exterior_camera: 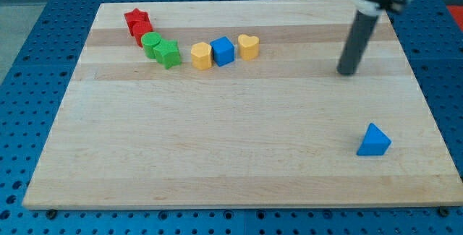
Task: Move the blue cube to the left side of the blue triangle
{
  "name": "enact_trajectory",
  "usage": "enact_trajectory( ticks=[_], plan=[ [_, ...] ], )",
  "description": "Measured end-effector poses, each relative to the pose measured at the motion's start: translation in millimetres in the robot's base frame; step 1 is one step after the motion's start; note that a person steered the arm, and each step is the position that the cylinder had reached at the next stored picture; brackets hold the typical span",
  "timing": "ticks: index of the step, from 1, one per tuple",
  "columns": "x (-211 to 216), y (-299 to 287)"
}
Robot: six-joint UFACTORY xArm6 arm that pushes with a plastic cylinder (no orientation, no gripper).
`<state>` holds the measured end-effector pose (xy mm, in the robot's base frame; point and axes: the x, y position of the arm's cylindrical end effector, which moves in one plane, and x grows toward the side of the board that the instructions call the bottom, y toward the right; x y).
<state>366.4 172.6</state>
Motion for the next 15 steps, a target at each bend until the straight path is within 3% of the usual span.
enact_trajectory(
  ticks=[1, 2, 3, 5, 8, 9, 11, 13, 14, 15],
  plan=[
    [-59, -25],
    [-75, -82],
    [-73, -154],
    [-58, -225],
    [-9, -169],
    [29, -168],
    [34, -186],
    [133, -150],
    [151, -153],
    [134, -187]
  ],
)
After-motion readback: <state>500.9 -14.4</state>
